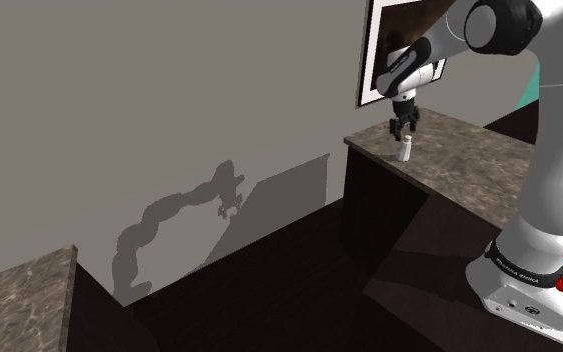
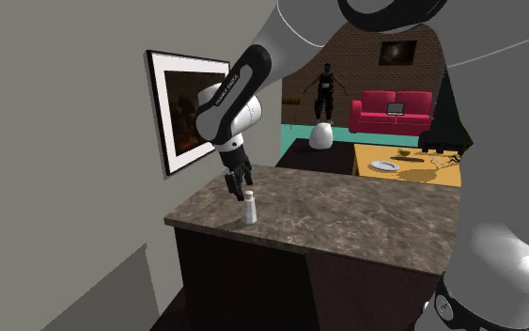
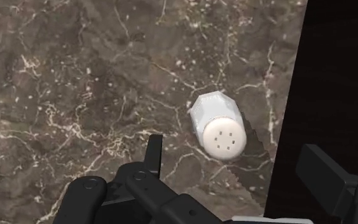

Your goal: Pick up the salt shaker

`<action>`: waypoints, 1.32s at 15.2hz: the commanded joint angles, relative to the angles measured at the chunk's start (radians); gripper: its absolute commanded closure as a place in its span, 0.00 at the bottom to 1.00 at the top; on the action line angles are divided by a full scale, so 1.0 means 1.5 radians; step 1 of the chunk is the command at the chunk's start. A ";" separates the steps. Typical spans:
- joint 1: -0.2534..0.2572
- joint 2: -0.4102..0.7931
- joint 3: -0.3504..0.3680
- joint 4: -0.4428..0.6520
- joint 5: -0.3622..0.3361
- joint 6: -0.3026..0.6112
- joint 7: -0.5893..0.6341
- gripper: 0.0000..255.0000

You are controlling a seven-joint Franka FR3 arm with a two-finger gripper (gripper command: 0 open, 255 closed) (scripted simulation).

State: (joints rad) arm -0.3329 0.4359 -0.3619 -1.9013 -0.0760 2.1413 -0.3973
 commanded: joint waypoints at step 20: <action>-0.009 0.044 0.007 0.005 0.012 0.037 -0.001 1.00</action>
State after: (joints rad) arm -0.3470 0.5087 -0.3503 -1.8939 -0.0566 2.2042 -0.3993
